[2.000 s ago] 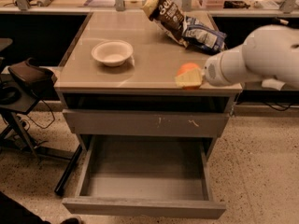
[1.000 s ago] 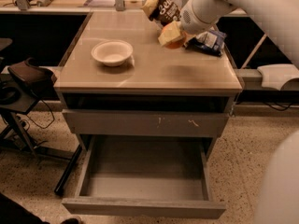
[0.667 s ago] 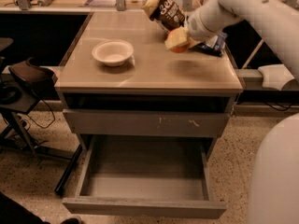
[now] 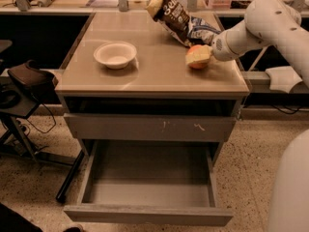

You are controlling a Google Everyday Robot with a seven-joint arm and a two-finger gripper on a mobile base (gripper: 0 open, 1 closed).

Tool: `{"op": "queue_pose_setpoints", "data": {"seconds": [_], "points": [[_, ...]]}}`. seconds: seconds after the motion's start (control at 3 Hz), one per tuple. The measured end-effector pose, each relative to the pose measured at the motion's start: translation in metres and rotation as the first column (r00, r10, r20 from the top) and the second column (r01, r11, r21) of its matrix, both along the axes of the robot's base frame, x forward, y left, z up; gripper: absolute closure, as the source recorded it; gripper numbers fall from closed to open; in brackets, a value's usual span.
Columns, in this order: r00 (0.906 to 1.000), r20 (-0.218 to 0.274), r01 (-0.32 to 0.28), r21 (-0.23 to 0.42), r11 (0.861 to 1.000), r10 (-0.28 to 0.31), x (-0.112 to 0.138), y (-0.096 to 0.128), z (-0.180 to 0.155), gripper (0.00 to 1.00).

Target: Pick orange from middle drawer and place on counter

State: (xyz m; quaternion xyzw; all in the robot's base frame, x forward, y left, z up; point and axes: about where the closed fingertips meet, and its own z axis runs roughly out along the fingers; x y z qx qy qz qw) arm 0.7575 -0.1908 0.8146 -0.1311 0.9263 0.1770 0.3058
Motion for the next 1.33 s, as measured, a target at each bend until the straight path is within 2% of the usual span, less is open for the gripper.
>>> {"op": "queue_pose_setpoints", "data": {"seconds": [0.33,1.33], "points": [[1.0,0.0,0.0,0.0,1.0,0.0,0.0,0.0,0.0,0.81],[1.0,0.0,0.0,0.0,1.0,0.0,0.0,0.0001,-0.0001,0.11]]}}
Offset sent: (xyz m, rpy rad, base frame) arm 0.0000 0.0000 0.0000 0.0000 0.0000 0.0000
